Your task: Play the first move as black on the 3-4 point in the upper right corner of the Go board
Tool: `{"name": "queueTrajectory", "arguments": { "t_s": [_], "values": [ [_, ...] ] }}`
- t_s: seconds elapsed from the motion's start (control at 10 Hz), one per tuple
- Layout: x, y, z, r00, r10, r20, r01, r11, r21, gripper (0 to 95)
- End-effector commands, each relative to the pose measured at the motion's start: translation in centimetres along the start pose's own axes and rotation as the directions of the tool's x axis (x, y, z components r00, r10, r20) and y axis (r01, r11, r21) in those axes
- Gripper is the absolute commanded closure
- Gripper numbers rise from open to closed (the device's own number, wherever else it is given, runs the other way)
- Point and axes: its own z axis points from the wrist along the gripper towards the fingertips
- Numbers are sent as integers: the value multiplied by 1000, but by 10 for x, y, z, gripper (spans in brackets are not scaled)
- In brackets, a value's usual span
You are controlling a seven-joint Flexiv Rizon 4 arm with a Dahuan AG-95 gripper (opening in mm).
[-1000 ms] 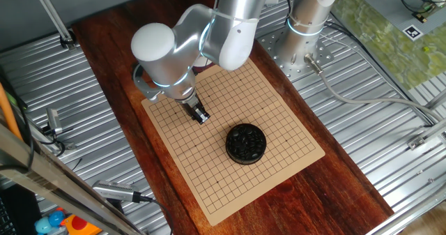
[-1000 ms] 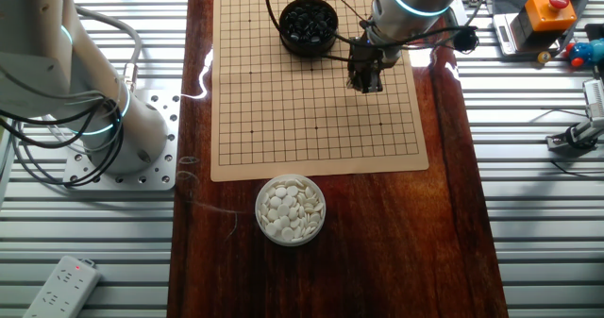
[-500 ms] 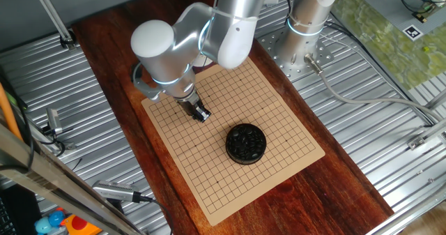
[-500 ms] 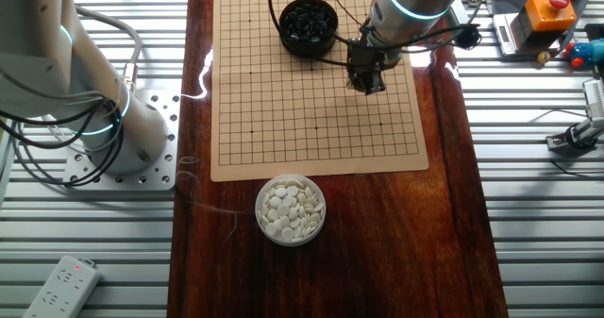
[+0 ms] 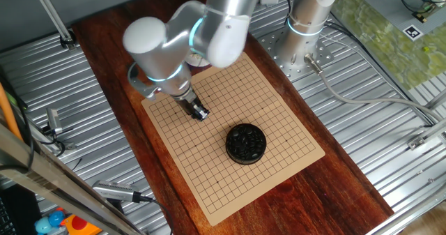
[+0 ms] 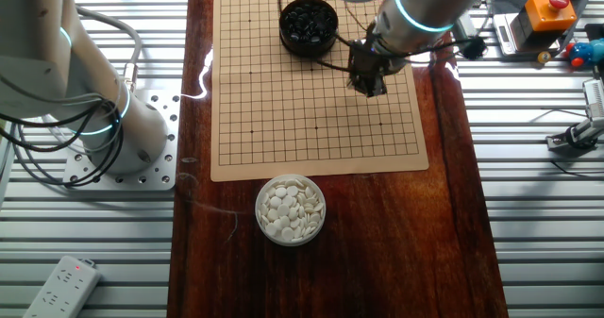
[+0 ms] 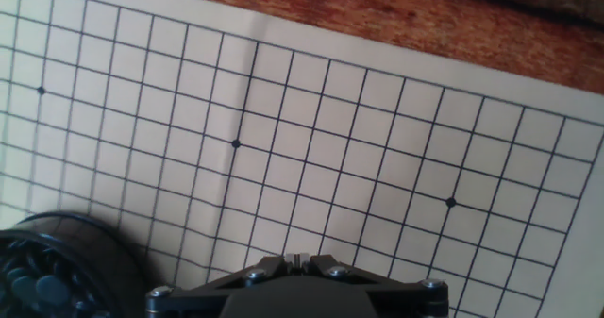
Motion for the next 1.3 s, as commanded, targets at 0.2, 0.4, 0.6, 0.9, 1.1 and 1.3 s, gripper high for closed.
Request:
{"name": "queueTrajectory", "arguments": {
  "t_s": [0.2,0.4,0.6,0.9,1.1,1.3],
  "values": [
    [-3,24,-8,1000,-9,-20,9,1000,-15,950],
    [3,37,-14,1000,12,-24,-12,1000,-26,950],
    [9,49,-19,999,29,-26,-30,999,-38,950],
    [21,75,-17,996,76,-44,-78,996,-49,950],
    [24,85,-18,994,98,-46,-101,993,-63,950],
    [26,97,-19,991,122,-51,-126,988,-87,950]
  ]
}}
